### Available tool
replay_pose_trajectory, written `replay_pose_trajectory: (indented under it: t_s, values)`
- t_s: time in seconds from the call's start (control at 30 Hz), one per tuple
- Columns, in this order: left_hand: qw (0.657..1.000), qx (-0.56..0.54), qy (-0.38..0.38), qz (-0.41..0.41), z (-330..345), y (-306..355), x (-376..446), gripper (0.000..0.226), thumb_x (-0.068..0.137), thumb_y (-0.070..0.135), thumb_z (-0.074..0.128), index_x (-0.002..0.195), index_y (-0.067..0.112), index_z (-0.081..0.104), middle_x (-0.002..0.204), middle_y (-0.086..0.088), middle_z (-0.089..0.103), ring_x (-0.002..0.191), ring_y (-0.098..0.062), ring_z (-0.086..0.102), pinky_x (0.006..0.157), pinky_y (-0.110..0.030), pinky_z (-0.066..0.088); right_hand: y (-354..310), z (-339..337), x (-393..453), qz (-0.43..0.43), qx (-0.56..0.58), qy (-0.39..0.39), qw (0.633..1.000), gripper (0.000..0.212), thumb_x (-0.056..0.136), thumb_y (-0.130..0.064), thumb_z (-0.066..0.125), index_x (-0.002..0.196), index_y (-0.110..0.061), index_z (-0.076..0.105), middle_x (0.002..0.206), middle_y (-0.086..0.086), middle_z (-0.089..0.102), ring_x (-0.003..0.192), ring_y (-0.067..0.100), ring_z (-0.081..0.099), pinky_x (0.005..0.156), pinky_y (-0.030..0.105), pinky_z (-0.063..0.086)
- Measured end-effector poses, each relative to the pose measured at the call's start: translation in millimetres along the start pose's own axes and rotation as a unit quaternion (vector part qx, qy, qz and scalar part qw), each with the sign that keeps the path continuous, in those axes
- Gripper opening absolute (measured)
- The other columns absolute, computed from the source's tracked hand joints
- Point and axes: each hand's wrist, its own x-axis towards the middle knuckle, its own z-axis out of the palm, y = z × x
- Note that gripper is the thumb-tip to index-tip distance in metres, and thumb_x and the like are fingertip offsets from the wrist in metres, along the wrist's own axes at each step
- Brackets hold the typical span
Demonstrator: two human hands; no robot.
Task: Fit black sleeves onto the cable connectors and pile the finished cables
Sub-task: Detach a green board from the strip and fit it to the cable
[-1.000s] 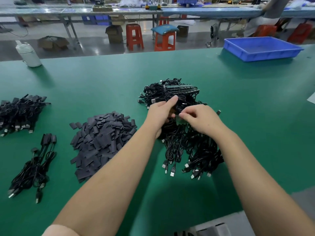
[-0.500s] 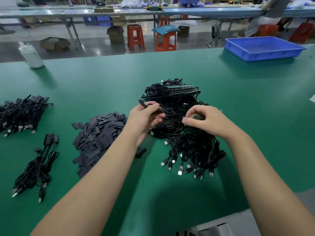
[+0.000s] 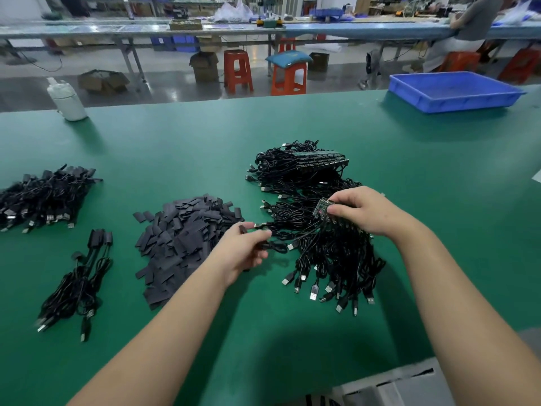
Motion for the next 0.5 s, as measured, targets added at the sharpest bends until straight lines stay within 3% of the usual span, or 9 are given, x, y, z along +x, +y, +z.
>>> replay_pose_trajectory:
  t_s: [0.07,0.17,0.2,0.27,0.33,0.4,0.5]
  values:
    - [0.987,0.158,0.009,0.027,4,-4,-5,0.051,0.083,0.031,0.077,0.125,0.019,0.050,0.092,-0.005,0.068,0.066,-0.018,0.064,0.055,-0.029,0.048,-7,0,0,-0.008,-0.008,-0.011,1.000,0.020,0.098,-0.033,0.060,0.080,-0.034,0.067,0.074,0.003,0.067,0.065,0.023,0.057,0.073,0.041,0.051]
    - [0.901,0.419,0.022,0.113,15,-7,-10,0.061,0.084,0.050,0.069,0.136,0.024,0.050,0.124,0.002,0.060,0.103,-0.017,0.061,0.085,-0.029,0.048,-16,0,0,-0.014,-0.024,-0.022,0.999,0.019,0.099,-0.032,0.058,0.088,-0.026,0.070,0.078,0.006,0.068,0.073,0.028,0.061,0.076,0.040,0.052]
    - [0.872,0.466,0.031,0.148,19,-6,-11,0.063,0.087,0.050,0.066,0.140,0.022,0.048,0.133,0.000,0.056,0.115,-0.018,0.057,0.096,-0.031,0.045,-19,0,0,-0.015,-0.029,-0.025,0.999,0.019,0.100,-0.032,0.057,0.089,-0.023,0.070,0.079,0.007,0.069,0.075,0.029,0.062,0.077,0.039,0.052]
    - [0.854,0.464,0.037,0.230,30,0,-18,0.056,0.092,0.044,0.061,0.141,0.021,0.050,0.139,0.000,0.054,0.127,-0.015,0.050,0.108,-0.030,0.036,-24,1,0,-0.018,-0.041,-0.035,0.998,0.021,0.100,-0.031,0.056,0.090,-0.019,0.070,0.079,0.006,0.069,0.076,0.027,0.062,0.077,0.037,0.051]
    - [0.876,0.391,0.009,0.283,39,10,-22,0.042,0.094,0.039,0.060,0.134,0.024,0.058,0.126,0.011,0.063,0.119,-0.005,0.056,0.106,-0.024,0.039,-29,2,1,-0.020,-0.055,-0.050,0.997,0.021,0.101,-0.030,0.055,0.090,-0.020,0.070,0.076,0.001,0.068,0.073,0.021,0.061,0.075,0.035,0.049]
    - [0.903,0.324,-0.023,0.281,49,19,-25,0.033,0.093,0.038,0.063,0.125,0.027,0.064,0.098,0.022,0.070,0.095,0.005,0.064,0.092,-0.021,0.048,-34,4,3,-0.023,-0.065,-0.054,0.996,0.021,0.101,-0.029,0.055,0.085,-0.026,0.067,0.069,-0.007,0.062,0.065,0.009,0.055,0.068,0.032,0.045]
    - [0.897,0.333,-0.009,0.291,61,28,-24,0.013,0.092,0.034,0.065,0.101,0.027,0.070,0.063,0.017,0.062,0.060,-0.001,0.056,0.065,-0.021,0.047,-40,9,5,-0.021,-0.080,-0.047,0.995,0.028,0.102,-0.029,0.053,0.076,-0.036,0.059,0.062,-0.012,0.054,0.056,-0.002,0.049,0.058,0.023,0.035]
